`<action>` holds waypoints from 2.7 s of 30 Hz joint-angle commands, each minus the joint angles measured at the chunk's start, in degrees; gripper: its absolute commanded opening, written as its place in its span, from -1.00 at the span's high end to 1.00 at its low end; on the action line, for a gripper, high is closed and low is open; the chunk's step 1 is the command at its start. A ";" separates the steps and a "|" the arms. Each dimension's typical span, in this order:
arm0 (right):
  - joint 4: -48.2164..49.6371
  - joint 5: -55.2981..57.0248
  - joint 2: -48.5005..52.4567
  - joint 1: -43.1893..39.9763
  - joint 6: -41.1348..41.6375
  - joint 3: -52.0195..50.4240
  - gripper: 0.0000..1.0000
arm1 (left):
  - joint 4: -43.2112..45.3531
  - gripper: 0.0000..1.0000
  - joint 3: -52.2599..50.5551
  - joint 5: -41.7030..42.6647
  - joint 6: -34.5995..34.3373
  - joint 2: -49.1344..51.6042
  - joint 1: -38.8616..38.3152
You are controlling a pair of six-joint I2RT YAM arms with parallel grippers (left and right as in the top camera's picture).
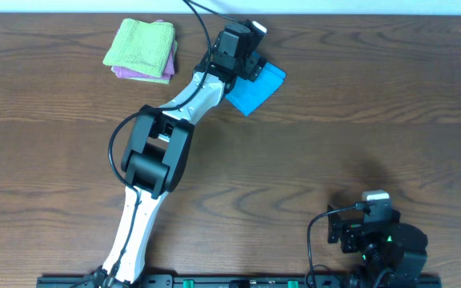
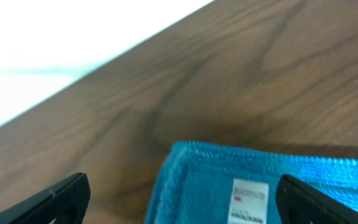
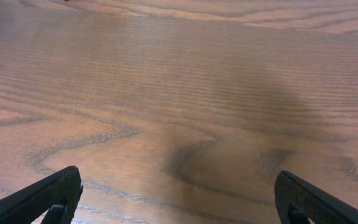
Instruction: Fold the cloth
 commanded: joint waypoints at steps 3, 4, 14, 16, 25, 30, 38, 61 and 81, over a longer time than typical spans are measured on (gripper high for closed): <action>-0.15 -0.09 -0.48 -0.44 0.42 -0.26 -0.98 | -11.78 -0.90 1.42 -2.95 -27.89 -11.63 2.01; -0.17 -0.09 -0.50 -0.44 0.42 -0.26 -0.99 | -16.48 -0.90 1.42 -3.02 -36.20 -13.53 2.73; -0.17 -0.09 -0.48 -0.44 0.42 -0.26 -0.99 | -39.12 -0.90 -1.29 -4.79 -87.01 -19.52 1.38; -0.15 -0.09 -0.48 -0.44 0.42 -0.26 -0.99 | -38.69 -0.90 -3.72 -4.66 -93.59 -19.50 0.24; -0.17 -0.09 -0.48 -0.44 0.42 -0.26 -0.98 | -18.88 -0.90 -22.18 0.39 -101.83 -21.99 -2.97; -0.15 -0.09 -0.48 -0.44 0.42 -0.26 -0.98 | -8.31 -0.90 -29.27 1.49 -101.59 -23.04 -2.99; -0.17 -0.09 -0.48 -0.44 0.42 -0.26 -0.98 | -4.72 -0.90 -30.45 -0.46 -96.37 -22.38 -3.02; -0.17 -0.09 -0.48 -0.44 0.42 -0.26 -0.99 | 7.98 -0.90 -30.45 -1.79 -91.89 -10.78 -2.99; -0.17 -0.09 -0.50 -0.44 0.42 -0.26 -0.99 | 14.51 0.88 -30.16 -1.36 -91.84 -11.17 -1.88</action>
